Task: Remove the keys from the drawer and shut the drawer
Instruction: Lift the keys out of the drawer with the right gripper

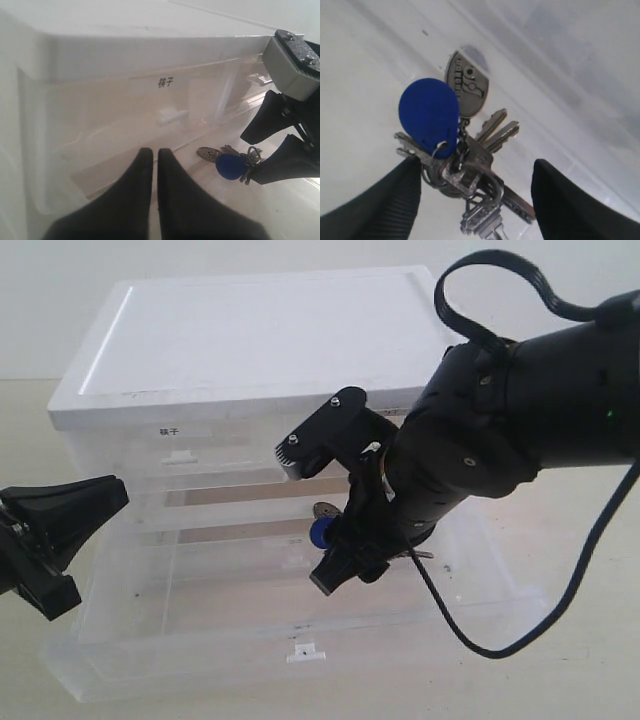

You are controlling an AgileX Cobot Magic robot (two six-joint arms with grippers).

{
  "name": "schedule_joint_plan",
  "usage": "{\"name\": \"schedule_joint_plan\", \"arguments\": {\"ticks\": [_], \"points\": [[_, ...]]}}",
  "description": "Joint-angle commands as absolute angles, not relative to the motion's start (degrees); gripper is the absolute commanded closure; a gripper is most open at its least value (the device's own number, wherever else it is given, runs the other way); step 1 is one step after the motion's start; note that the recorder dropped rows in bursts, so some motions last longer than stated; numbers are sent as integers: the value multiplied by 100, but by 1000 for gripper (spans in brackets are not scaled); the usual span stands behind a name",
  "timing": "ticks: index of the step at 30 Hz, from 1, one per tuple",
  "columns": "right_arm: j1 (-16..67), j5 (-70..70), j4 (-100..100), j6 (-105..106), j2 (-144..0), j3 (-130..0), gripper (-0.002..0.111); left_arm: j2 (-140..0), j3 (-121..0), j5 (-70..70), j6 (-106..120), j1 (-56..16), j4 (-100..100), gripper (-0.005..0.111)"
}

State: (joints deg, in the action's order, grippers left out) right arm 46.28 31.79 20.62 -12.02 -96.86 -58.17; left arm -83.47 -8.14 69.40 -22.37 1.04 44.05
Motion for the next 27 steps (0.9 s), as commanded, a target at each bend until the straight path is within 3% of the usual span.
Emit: {"name": "schedule_joint_plan", "arguments": {"ticks": [1,3,5,10,27], "points": [[4628,3245,2133,-1137,-9864,-5778,49,-8371,-829,6996,-2308,109,4438,102],[4628,3332,2133,-1095,-9864,-5778,50,-8371,-829,6996,-2308,109,4438,102],[4628,3428,2133,-1075,-9864,-5778,60,-8371,-829,6996,-2308,109,4438,102],[4628,3655,2133,-695,-9864,-5778,108,-8371,-829,6996,-2308,109,4453,102],[4870,3829,2242,-436,-8522,-6005,108,-8371,-829,6996,-2332,109,4438,102]]}}
